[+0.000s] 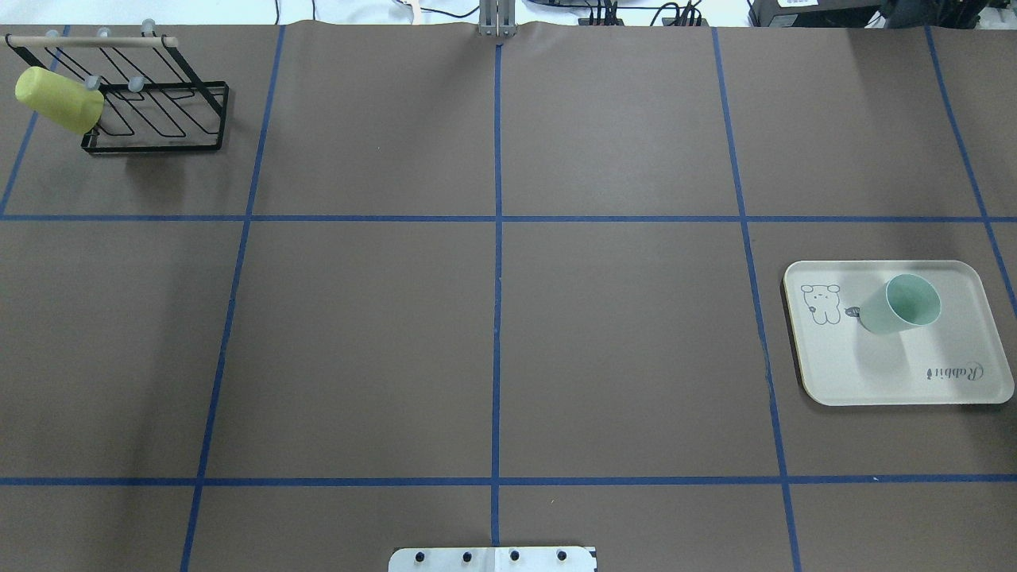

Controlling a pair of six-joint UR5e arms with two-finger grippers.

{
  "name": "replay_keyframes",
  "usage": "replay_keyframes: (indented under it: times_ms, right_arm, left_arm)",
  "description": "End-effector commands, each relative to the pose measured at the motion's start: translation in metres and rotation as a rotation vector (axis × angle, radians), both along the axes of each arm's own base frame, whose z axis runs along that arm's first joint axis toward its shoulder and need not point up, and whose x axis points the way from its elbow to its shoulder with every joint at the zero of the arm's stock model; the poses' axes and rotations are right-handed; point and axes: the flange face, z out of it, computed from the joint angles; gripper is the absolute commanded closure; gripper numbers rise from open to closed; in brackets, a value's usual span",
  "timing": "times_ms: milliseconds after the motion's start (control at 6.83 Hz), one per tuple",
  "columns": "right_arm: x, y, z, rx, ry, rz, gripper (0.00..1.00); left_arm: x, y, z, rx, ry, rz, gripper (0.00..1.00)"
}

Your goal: Left arm grabs green cup and hands to right arm on tray

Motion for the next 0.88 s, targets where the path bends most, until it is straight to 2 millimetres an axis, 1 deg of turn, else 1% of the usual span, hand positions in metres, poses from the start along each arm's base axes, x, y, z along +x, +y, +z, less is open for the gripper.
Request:
replay_keyframes:
  times_ms: [0,146,732]
  right_arm:
    - [0.0004,0.0002,0.0020,-0.017,0.007,0.014,0.00]
    - [0.0004,0.0002,0.0020,-0.017,0.007,0.014,0.00]
    - [0.0004,0.0003,0.0027,-0.019,0.007,0.014,0.00]
  left_arm:
    - [-0.0008,-0.0014,-0.0013,-0.001,-0.009,-0.006,0.00]
    - [-0.0028,-0.0030,-0.0013,0.003,-0.038,-0.006,0.00]
    - [-0.0029,-0.0053,-0.0040,-0.009,-0.038,-0.023,0.00]
